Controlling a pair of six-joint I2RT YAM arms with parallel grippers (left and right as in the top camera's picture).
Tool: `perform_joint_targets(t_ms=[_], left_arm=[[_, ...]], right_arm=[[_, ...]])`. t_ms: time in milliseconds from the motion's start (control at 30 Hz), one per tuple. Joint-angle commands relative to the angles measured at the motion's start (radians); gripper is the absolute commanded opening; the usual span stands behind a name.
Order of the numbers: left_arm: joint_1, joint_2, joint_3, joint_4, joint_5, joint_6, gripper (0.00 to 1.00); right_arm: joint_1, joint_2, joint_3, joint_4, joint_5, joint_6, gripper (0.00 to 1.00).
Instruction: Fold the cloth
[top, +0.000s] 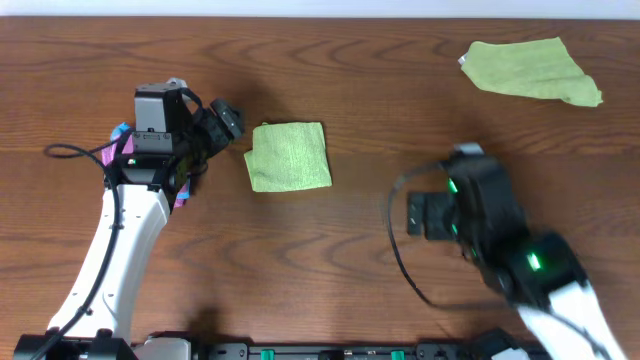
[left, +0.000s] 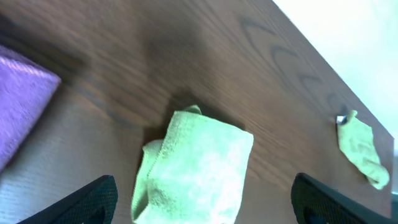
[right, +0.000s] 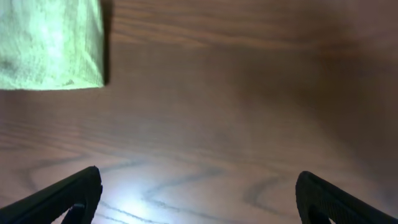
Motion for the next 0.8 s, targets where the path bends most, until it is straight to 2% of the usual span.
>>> perform_joint_targets(t_ms=[0, 133, 267, 367, 500, 667, 767], left_arm=[[0.004, -0.01, 0.029, -0.02, 0.061, -0.034, 0.9], [0.004, -0.01, 0.029, -0.023, 0.136, -0.044, 0.9], [0.005, -0.01, 0.029, -0.058, 0.18, -0.1, 0.88], [0.03, -0.01, 0.029, -0.156, 0.211, -0.142, 0.84], [0.117, -0.029, 0.029, -0.294, 0.31, -0.068, 0.8], [0.206, -0.114, 0.027, -0.467, 0.288, 0.039, 0.78], [0.218, -0.206, -0.023, -0.487, 0.252, 0.021, 0.78]], right_arm=[[-0.02, -0.168, -0.103, 0.002, 0.059, 0.115, 0.99], [-0.029, -0.386, -0.215, -0.039, 0.138, 0.213, 0.99], [-0.029, -0.525, -0.261, -0.087, 0.217, 0.269, 0.99], [-0.029, -0.542, -0.262, -0.092, 0.269, 0.267, 0.99], [-0.029, -0.542, -0.262, -0.091, 0.283, 0.264, 0.99], [-0.029, -0.542, -0.262, -0.091, 0.283, 0.265, 0.99], [-0.029, -0.542, -0.262, -0.091, 0.283, 0.265, 0.99]])
